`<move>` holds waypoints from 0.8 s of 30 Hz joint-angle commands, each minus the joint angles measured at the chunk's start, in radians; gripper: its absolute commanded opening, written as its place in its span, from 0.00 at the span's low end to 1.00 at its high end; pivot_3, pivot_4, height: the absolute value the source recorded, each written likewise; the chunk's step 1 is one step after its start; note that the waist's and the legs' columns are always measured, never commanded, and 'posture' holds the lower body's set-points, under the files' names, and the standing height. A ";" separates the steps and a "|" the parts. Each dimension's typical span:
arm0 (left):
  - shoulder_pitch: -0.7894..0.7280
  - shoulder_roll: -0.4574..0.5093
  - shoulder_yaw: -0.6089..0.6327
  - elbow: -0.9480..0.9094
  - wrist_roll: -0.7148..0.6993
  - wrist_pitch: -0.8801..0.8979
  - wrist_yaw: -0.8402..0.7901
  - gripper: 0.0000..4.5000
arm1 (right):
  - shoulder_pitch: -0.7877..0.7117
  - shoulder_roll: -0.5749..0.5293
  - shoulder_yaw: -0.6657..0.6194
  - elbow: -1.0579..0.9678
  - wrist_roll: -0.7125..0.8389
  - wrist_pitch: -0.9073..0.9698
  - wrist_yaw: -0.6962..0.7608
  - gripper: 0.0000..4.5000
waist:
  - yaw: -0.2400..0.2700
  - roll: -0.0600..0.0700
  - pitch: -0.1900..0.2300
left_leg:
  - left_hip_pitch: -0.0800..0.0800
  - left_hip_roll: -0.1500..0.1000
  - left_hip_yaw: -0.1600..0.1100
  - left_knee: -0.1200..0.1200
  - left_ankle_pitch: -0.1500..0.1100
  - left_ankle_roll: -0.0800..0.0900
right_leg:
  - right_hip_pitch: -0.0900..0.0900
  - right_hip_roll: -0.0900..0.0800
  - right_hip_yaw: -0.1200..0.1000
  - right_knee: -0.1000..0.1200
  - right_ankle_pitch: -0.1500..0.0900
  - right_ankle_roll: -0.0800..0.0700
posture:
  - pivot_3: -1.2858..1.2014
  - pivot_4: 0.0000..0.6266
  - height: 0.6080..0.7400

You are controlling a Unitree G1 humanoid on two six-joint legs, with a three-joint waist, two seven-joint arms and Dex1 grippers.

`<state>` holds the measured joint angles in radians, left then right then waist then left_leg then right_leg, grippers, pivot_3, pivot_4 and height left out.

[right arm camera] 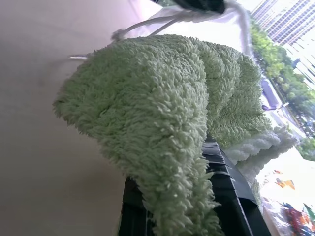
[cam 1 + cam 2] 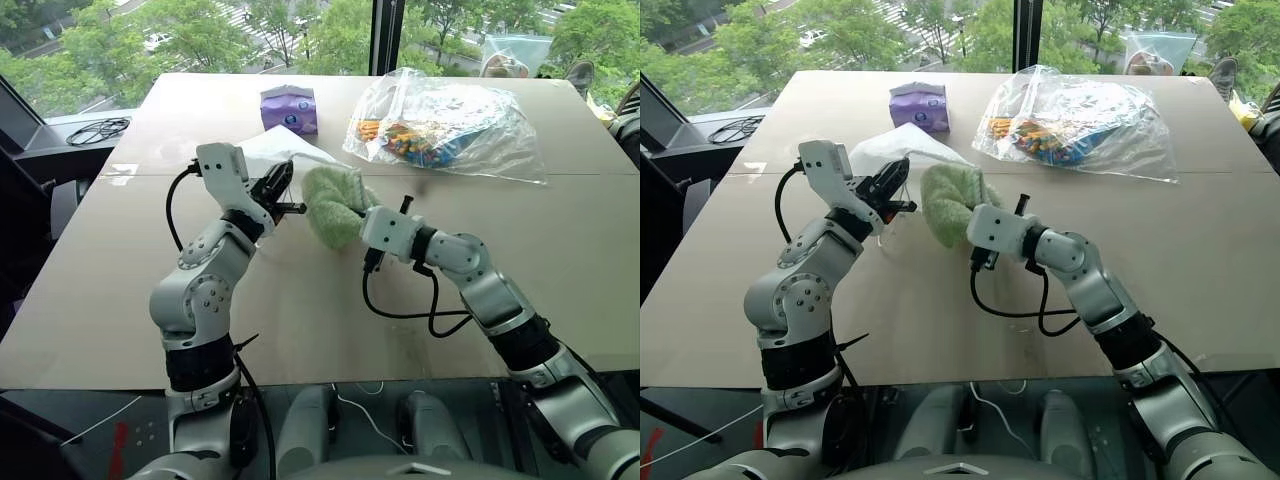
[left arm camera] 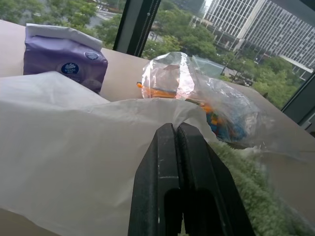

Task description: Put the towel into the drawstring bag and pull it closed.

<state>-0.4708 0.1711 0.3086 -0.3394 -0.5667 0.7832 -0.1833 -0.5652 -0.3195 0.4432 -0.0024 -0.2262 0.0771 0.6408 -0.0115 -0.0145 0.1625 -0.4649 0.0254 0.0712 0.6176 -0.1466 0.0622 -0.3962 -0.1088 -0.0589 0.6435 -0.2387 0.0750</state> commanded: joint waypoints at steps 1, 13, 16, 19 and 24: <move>-0.004 -0.013 0.045 -0.060 -0.083 0.009 0.034 0.00 | -0.025 0.009 0.012 -0.011 -0.012 -0.047 0.013 0.00 | 0.000 0.000 0.000 | 0.000 0.000 0.000 0.000 0.000 0.000 | 0.000 0.000 0.000 0.000 0.000 0.000 | 0.52 0.24 1.00; 0.122 0.069 -0.032 -0.124 -0.177 0.060 -0.038 0.00 | -0.096 0.246 -0.215 0.075 0.206 0.191 -0.110 0.00 | 0.001 0.000 0.000 | 0.000 0.001 0.000 0.000 -0.001 -0.003 | 0.000 0.002 0.000 0.000 0.000 -0.001 | 0.52 0.24 1.00; 0.130 0.077 -0.035 -0.122 -0.208 0.058 -0.057 0.00 | -0.106 0.284 -0.251 0.092 0.248 0.235 -0.137 0.00 | 0.000 0.000 0.000 | 0.000 0.002 0.000 0.000 -0.001 -0.001 | -0.001 0.002 0.000 0.000 0.000 -0.002 | 0.52 0.24 1.00; 0.122 0.071 -0.053 -0.133 -0.257 0.074 -0.068 0.00 | -0.097 0.269 -0.206 0.101 0.222 0.209 -0.107 0.00 | -0.002 0.000 0.000 | 0.000 0.002 0.000 -0.001 -0.001 -0.002 | -0.001 0.002 0.001 0.000 -0.002 -0.005 | 0.52 0.24 1.00; 0.100 0.055 -0.037 -0.153 -0.398 0.111 -0.059 0.00 | -0.089 0.223 -0.128 0.107 0.190 0.120 -0.039 0.00 | -0.003 0.000 0.000 | 0.000 0.002 0.000 -0.001 -0.001 -0.001 | -0.001 0.002 0.001 0.000 -0.002 -0.005 | 0.52 0.24 1.00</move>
<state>-0.3458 0.2288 0.2635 -0.4299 -0.8919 0.8893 -0.2379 -0.6445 -0.0961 0.3004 0.1298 -0.0407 0.2508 0.5739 -0.0143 -0.0147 0.1627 -0.4648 0.0270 0.0714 0.6162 -0.1479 0.0608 -0.3969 -0.1069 -0.0578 0.6436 -0.2403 0.0705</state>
